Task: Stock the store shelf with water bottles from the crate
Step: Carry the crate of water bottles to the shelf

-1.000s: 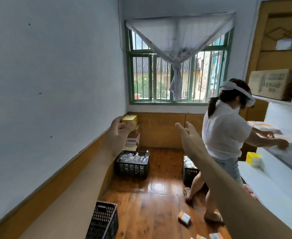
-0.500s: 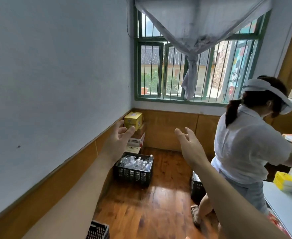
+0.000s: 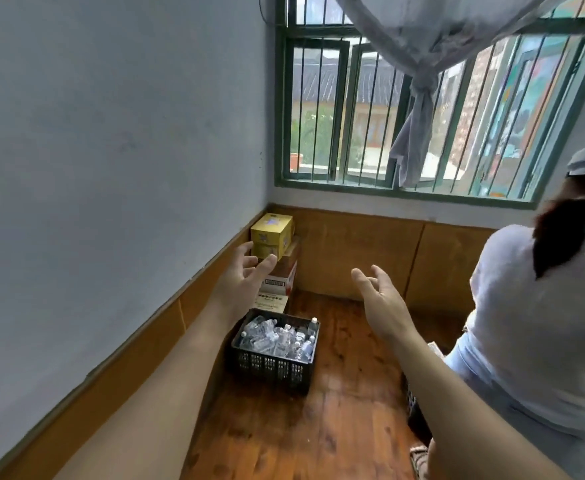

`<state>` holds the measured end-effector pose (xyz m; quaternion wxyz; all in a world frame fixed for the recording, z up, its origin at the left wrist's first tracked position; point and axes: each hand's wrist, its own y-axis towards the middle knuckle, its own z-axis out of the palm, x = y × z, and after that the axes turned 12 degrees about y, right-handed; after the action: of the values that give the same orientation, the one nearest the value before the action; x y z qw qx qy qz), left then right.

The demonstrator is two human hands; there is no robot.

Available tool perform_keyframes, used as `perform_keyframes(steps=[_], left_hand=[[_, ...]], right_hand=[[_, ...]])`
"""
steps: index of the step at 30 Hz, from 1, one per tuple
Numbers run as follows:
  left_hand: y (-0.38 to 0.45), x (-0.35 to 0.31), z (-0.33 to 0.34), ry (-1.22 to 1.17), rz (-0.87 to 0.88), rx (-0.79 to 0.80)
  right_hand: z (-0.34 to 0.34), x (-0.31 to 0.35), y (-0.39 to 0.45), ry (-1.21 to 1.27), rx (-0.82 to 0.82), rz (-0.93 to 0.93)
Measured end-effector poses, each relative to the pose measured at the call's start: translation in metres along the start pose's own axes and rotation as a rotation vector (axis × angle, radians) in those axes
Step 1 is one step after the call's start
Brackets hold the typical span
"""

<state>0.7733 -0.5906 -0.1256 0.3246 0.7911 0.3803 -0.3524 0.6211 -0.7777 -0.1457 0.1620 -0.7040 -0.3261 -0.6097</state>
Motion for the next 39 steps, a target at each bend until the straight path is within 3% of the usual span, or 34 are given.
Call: perform_keyframes(steps=[10, 22, 31, 39], left_hand=[[0.186, 0.086, 0.086, 0.059, -0.092, 0.084], [0.397, 0.186, 0.170, 0.123, -0.329, 0.221], [0.565, 0.315, 0.212, 0.107, -0.456, 0.311], [0.722, 0.434, 0.269, 0.093, -0.511, 0.502]], right_hand=[[0.056, -0.102, 0.201, 0.045, -0.005, 0.116], [0.116, -0.210, 0.422, 0.010, 0.069, 0.333], [0.192, -0.302, 0.564, -0.100, 0.049, 0.504], [0.288, -0.386, 0.670, -0.180, 0.021, 0.694]])
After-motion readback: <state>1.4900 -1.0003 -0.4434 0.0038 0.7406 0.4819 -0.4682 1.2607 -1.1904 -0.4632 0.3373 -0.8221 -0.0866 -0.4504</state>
